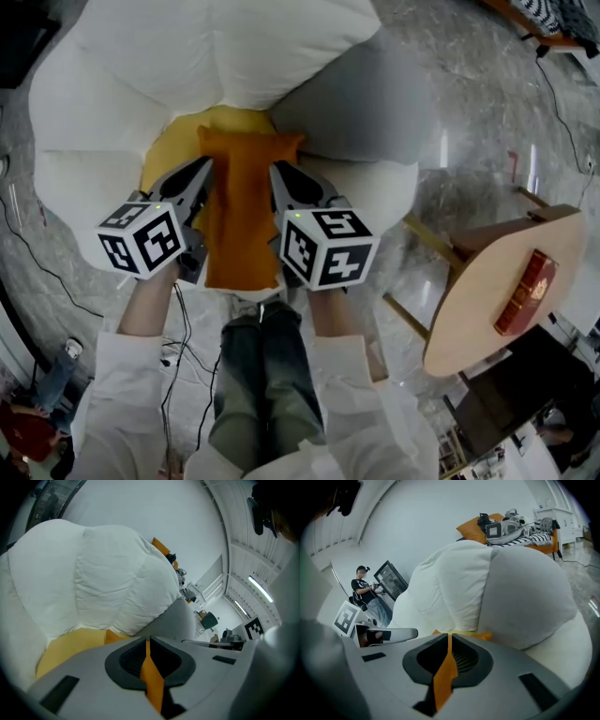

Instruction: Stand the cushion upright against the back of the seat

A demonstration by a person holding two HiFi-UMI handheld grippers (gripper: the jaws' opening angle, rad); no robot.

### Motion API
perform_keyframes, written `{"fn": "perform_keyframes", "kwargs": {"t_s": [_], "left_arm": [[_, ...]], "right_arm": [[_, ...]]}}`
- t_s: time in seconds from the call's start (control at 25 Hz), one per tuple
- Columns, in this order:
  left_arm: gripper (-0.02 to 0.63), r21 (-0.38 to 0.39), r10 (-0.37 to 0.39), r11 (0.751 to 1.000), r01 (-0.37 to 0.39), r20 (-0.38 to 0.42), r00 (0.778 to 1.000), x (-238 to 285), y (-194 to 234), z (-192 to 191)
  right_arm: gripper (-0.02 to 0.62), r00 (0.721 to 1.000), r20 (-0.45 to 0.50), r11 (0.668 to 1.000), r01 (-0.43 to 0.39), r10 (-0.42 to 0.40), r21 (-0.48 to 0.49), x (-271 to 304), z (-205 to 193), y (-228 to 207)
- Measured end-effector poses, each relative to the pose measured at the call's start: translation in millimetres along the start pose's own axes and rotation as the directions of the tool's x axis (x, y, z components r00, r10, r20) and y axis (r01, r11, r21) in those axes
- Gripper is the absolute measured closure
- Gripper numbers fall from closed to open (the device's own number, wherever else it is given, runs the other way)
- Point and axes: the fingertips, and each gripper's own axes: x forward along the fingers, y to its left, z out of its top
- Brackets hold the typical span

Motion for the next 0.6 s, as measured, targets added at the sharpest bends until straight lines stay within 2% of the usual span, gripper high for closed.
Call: {"fn": "perform_keyframes", "kwargs": {"t_s": [0.12, 0.36, 0.48, 0.6], "left_arm": [[0.590, 0.018, 0.029, 0.999, -0.029, 0.002, 1.000, 7, 10, 4], [0.483, 0.001, 0.054, 0.999, -0.054, -0.004, 0.999, 24, 28, 8], [0.423, -0.030, 0.071, 0.997, -0.072, -0.007, 0.997, 27, 40, 6], [0.385, -0.050, 0.090, 0.995, -0.090, -0.009, 0.996, 31, 50, 5]], "right_arm": [[0.580, 1.000, -0.003, 1.000, 0.006, -0.006, 0.029, 8, -1, -9], [0.576, 0.998, 0.009, 0.997, 0.056, -0.057, 0.055, 20, 7, -32], [0.478, 0.997, 0.014, 0.994, 0.081, -0.082, 0.071, 25, 8, -43], [0.461, 0.995, 0.015, 0.990, 0.092, -0.094, 0.102, 29, 7, -55]]}}
